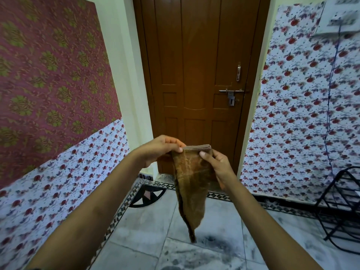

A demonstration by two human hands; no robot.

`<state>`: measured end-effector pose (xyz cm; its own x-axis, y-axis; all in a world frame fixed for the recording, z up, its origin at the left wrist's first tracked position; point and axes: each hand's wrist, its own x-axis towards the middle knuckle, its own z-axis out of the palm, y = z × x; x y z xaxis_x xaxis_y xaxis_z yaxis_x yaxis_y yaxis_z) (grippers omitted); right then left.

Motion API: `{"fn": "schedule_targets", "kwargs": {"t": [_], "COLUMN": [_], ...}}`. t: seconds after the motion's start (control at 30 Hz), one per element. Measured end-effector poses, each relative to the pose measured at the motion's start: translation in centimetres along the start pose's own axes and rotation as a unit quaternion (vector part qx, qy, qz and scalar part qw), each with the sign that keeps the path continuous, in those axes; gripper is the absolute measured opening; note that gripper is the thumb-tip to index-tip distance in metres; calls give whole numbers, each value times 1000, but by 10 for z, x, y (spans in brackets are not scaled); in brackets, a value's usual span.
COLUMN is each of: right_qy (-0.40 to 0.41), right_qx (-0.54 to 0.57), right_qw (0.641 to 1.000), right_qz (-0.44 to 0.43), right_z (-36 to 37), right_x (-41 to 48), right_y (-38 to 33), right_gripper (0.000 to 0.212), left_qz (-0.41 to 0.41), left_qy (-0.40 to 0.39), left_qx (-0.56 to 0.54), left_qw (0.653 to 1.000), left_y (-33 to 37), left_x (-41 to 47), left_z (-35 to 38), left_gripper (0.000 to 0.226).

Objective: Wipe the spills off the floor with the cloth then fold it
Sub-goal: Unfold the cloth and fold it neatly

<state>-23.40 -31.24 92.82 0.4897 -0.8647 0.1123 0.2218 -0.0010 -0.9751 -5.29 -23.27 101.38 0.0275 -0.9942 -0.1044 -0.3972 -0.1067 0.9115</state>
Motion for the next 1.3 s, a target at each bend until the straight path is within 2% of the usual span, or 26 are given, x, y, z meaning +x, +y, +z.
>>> {"fn": "schedule_targets", "kwargs": {"t": [0.13, 0.2, 0.27, 0.37, 0.47, 0.6, 0.7, 0.8, 0.87, 0.93, 1.0, 1.1, 1.2, 1.3], "right_qy": [-51, -63, -40, 14, 54, 77, 74, 38, 21, 21, 55, 120, 122, 107], "right_qx": [-31, -57, -53, -23, -48, -43, 73, 226, 326, 379, 315, 153, 48, -16], "right_qw": [997, 995, 996, 999, 997, 987, 965, 931, 905, 898, 926, 955, 972, 982], "right_qz": [-39, -49, -55, -42, 5, 133, 241, 285, 272, 222, 201, 226, 196, 156], "right_z": [12, 21, 24, 15, 8, 0, -4, -6, -8, -9, -9, -14, -10, 4], "right_x": [-1, 0, 1, 4, 1, -5, -10, -15, -17, -14, -9, -6, -5, -5], "right_y": [-8, -10, -9, -1, 14, 51, 70, 76, 72, 66, 62, 62, 55, 47], "right_gripper": [10, 6, 7, 23, 39, 74, 97, 85, 81, 67, 49, 30, 22, 19], "left_qz": [-47, -41, -35, -48, -59, -47, -11, 6, -8, -35, -69, -126, -172, -194], "left_qy": [-82, -57, -29, -32, -9, 17, 26, 56, 84, 108, 138, 189, 223, 214], "left_qx": [120, 176, 177, 134, 120, 59, -58, -166, -181, -175, -148, -77, -68, -66], "left_qw": [988, 982, 983, 989, 991, 997, 998, 984, 980, 978, 977, 971, 957, 955], "left_y": [2, 3, 2, 6, 14, 30, 37, 32, 22, 7, -7, -24, -42, -52], "left_x": [-8, -6, -3, -3, 4, 10, 7, 6, 5, 3, 0, -8, -13, -12], "left_z": [-4, 4, 8, 12, 17, 19, 7, -13, -26, -37, -45, -47, -41, -22], "left_gripper": [37, 30, 15, 8, 5, 4, 10, 31, 30, 21, 16, 22, 30, 28]}}
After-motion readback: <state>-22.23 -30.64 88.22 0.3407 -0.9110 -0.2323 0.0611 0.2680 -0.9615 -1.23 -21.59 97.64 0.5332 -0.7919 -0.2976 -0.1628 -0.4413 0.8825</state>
